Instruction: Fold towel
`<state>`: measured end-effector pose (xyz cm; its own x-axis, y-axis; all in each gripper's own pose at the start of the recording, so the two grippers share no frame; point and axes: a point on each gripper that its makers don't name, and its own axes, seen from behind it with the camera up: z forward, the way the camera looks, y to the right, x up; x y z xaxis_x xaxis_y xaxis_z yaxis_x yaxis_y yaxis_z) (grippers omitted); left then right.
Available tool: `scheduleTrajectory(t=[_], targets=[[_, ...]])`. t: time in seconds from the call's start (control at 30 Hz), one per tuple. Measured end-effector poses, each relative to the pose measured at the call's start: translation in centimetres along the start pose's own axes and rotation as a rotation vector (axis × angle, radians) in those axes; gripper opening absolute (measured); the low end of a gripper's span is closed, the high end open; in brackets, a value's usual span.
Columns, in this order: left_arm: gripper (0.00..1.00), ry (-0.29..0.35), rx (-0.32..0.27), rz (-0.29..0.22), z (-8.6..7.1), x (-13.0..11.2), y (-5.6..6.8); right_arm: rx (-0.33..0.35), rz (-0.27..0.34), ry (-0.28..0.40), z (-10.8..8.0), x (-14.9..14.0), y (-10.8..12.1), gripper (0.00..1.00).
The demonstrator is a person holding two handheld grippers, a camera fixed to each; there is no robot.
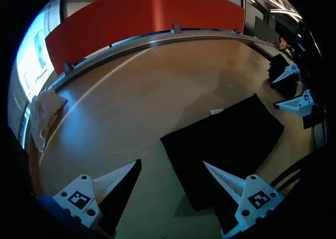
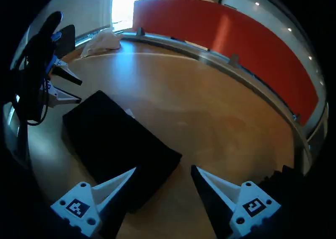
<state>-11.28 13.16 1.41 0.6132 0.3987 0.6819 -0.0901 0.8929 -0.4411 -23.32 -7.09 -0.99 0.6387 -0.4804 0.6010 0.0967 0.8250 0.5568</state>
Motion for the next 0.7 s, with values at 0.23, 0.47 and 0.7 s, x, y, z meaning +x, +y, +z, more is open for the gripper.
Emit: scheduleTrajectory(t=[0.23,0.47,0.7], targets=[[0.97,0.01,0.006,-0.008,-1.2,-0.4,0.1,-0.004,-0.005,0.012,-1.3,-0.3,-0.3,0.91],[0.97,0.012,0.011,-0.039,-2.9,-1.4,0.2,-0.014,0.004,0.029,-3.1,-0.8,-0.8,0.91],[0.97,0.009,0.02,-0.054,-4.1,-2.7,0.2,-0.023,0.013,0.038,-4.5,-1.4,-1.2,0.91]])
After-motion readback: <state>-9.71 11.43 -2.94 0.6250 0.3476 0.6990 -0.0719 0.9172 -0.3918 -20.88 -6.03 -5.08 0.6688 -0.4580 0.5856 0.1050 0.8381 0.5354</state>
